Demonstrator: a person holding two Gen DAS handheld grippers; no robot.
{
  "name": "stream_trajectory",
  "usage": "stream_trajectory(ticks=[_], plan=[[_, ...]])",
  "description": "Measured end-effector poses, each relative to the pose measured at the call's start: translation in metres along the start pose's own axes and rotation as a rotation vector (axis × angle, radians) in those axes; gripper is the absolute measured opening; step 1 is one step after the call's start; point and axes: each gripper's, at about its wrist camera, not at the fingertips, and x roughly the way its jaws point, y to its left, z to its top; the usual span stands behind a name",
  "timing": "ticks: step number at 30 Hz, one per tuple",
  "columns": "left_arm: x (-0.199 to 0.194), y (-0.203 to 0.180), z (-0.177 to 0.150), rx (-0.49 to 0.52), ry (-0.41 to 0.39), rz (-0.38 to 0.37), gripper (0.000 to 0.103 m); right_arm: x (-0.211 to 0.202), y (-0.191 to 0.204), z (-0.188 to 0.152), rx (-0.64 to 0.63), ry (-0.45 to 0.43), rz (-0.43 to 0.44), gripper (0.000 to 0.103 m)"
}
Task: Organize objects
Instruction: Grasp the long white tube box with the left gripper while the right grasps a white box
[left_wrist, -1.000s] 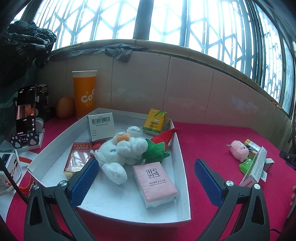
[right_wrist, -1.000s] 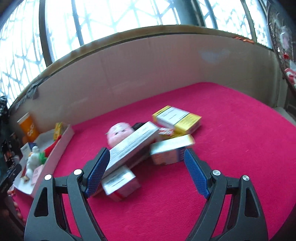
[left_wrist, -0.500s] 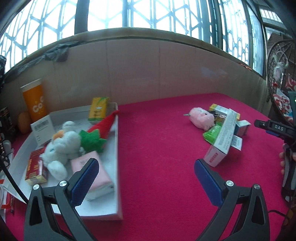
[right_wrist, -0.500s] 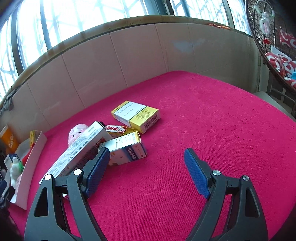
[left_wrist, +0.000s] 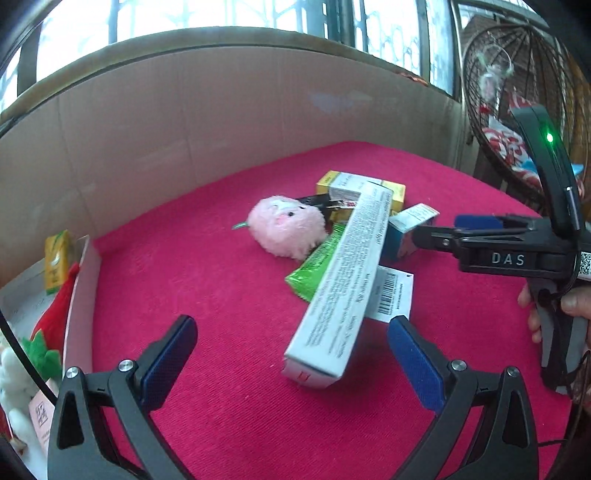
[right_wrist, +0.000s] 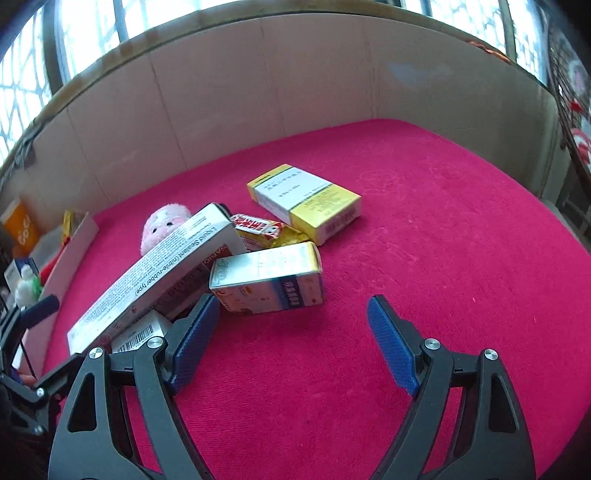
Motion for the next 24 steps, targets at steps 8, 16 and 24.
stream_trajectory(ticks=[8, 16, 24], plan=[[0.022, -0.005, 0.024, -0.013, 0.032, -0.036, 0.102, 0.036, 0.018, 0.018, -0.090, 0.087, -0.028, 0.083], [0.044, -0.004, 0.037, -0.097, 0.074, -0.116, 0.068, 0.041, 0.005, 0.017, -0.013, 0.118, 0.008, 0.083], [0.034, -0.012, 0.028, -0.054, 0.016, -0.054, 0.029, 0.038, 0.011, 0.015, -0.031, 0.108, 0.044, 0.072]])
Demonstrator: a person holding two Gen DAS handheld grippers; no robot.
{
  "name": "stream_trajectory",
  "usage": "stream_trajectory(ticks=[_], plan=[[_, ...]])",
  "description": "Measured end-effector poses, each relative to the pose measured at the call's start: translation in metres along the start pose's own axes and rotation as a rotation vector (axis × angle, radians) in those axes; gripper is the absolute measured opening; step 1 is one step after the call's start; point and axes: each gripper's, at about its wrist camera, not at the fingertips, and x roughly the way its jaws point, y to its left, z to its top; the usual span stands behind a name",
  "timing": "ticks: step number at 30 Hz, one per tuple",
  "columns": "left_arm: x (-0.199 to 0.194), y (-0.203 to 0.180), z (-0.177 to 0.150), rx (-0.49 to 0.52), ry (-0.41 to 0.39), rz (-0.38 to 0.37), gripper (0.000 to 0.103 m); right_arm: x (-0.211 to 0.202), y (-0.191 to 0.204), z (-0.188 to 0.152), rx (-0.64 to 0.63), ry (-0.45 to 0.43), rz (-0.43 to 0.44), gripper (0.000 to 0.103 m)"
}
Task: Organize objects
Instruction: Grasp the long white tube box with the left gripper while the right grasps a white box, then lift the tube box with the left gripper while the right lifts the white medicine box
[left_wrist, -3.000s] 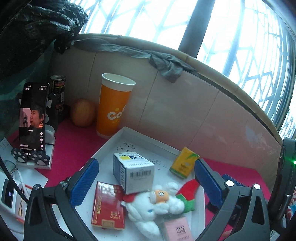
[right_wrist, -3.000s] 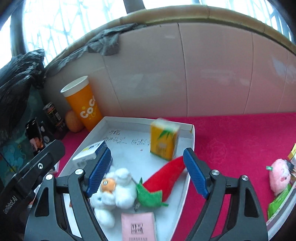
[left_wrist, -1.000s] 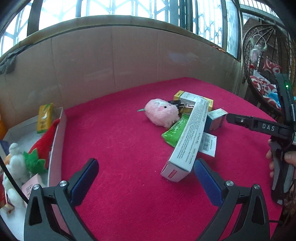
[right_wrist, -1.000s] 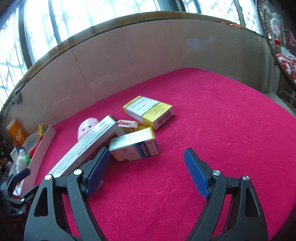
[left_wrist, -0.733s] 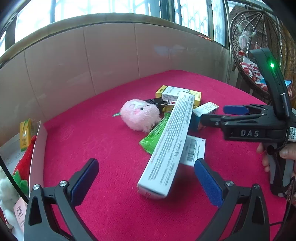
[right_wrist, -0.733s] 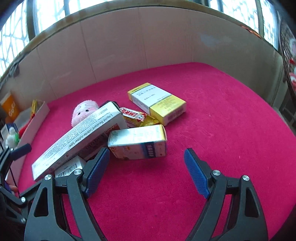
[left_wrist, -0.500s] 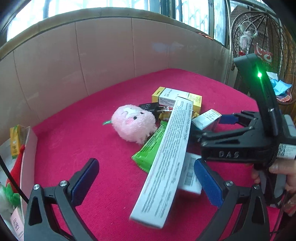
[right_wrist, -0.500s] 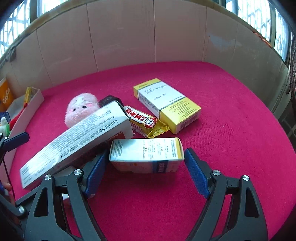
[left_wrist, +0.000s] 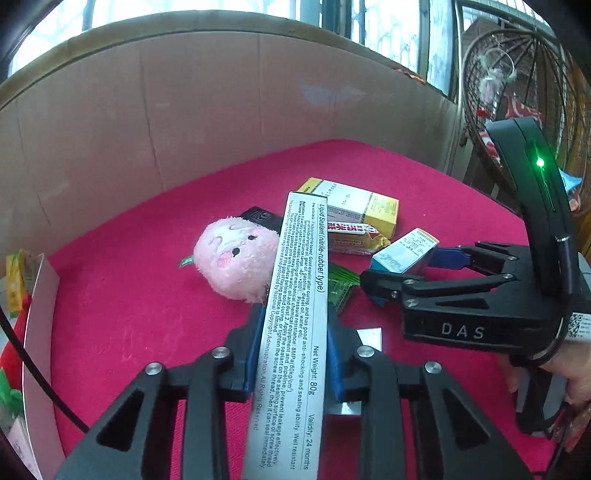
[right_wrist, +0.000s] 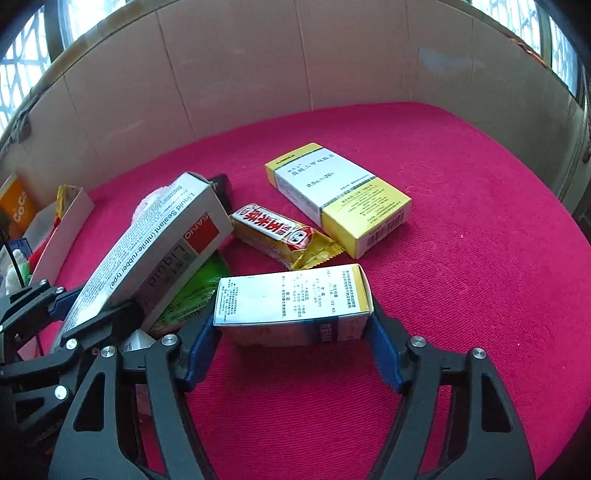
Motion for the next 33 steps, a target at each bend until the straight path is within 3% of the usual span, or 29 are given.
stream_trajectory(ticks=[11, 20, 28, 33], plan=[[-0.046, 0.018, -0.025, -0.099, -0.139, 0.068, 0.028, -0.032, 0.005, -0.009, 0.003, -0.157, -0.079, 0.072], [-0.093, 0.018, -0.052, -0.073, -0.272, 0.117, 0.027, -0.062, 0.011, -0.018, -0.012, -0.322, -0.138, 0.072], [-0.121, 0.036, -0.068, -0.148, -0.311, 0.176, 0.027, -0.068, 0.020, -0.020, -0.048, -0.395, -0.173, 0.072], [-0.129, 0.042, -0.076, -0.141, -0.327, 0.196, 0.027, -0.073, 0.021, -0.023, -0.036, -0.414, -0.170, 0.072]])
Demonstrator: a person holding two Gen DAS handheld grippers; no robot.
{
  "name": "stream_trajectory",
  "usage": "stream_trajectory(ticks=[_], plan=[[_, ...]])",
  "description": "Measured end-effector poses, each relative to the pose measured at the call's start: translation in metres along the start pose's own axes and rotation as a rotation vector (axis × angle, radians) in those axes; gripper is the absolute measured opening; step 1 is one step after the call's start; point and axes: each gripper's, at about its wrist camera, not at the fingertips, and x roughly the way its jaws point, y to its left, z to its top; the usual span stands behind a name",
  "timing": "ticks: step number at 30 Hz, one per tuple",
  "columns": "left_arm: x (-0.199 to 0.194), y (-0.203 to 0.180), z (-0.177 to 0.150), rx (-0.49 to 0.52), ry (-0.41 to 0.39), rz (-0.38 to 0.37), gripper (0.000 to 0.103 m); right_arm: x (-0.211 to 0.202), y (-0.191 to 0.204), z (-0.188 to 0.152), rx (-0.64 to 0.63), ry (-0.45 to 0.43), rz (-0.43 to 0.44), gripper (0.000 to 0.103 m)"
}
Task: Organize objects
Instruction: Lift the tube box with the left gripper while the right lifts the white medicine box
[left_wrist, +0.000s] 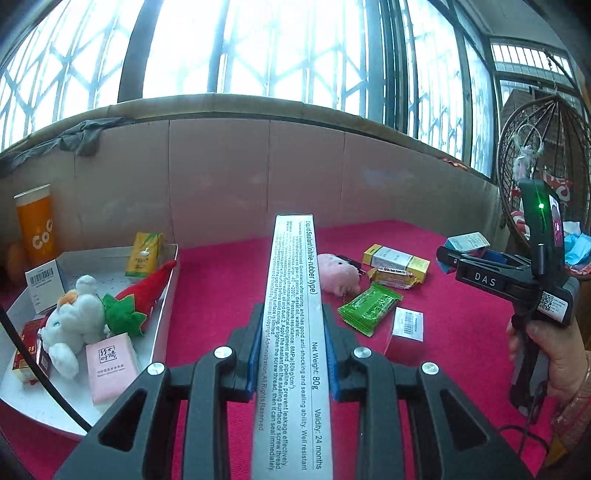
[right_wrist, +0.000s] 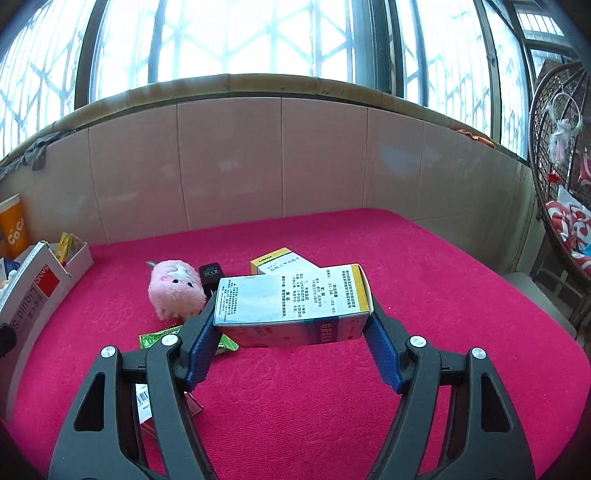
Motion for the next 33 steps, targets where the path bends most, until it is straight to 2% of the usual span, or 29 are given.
stream_trajectory(ticks=[6, 20, 25, 33], plan=[[-0.003, -0.008, 0.002, 0.023, -0.020, 0.018, 0.027, -0.006, 0.002, -0.003, 0.006, -0.011, -0.004, 0.072], [-0.016, 0.004, -0.003, 0.000, -0.024, 0.062, 0.027, -0.019, 0.033, -0.013, -0.059, 0.008, 0.033, 0.072], [-0.023, 0.007, -0.005, 0.004, -0.035, 0.075, 0.027, -0.031, 0.042, -0.016, -0.057, -0.034, 0.036, 0.072], [-0.029, 0.015, -0.006, -0.011, -0.035, 0.093, 0.027, -0.039, 0.063, -0.020, -0.089, -0.039, 0.067, 0.072]])
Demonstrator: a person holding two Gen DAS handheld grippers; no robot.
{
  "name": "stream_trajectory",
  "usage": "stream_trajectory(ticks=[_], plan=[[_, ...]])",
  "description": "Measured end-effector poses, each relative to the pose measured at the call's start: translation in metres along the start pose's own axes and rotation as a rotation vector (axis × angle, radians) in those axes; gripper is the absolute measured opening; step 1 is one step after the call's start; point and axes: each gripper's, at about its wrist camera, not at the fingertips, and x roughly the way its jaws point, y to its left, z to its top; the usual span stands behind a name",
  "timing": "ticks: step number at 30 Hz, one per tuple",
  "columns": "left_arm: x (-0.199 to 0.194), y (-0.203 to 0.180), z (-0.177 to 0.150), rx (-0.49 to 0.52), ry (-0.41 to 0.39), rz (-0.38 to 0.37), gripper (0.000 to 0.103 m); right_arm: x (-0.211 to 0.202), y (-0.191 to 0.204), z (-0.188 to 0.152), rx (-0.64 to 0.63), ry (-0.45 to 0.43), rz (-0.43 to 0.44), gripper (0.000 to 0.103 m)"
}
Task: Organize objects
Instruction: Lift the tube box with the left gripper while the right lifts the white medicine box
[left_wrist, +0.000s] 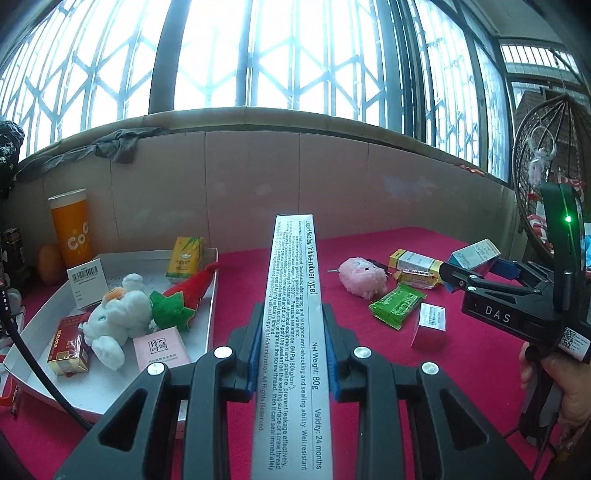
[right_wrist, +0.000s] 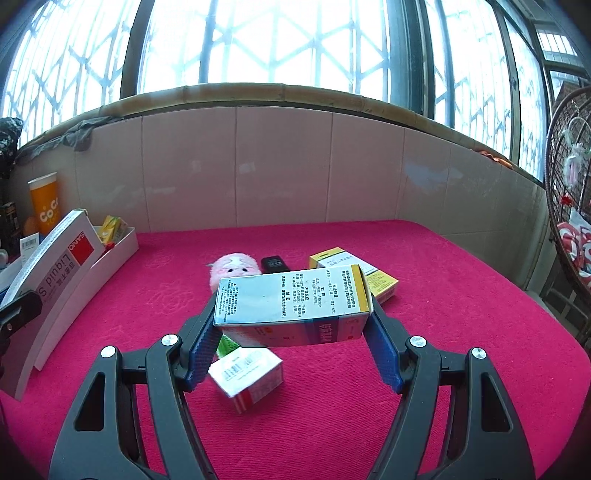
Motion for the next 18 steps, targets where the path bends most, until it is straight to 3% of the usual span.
stream_trajectory(ticks=[18], plan=[[-0.009, 0.007, -0.002, -0.007, -0.001, 0.012, 0.027, -0.006, 0.035, -0.005, -0.067, 0.018, 0.060, 0.072]])
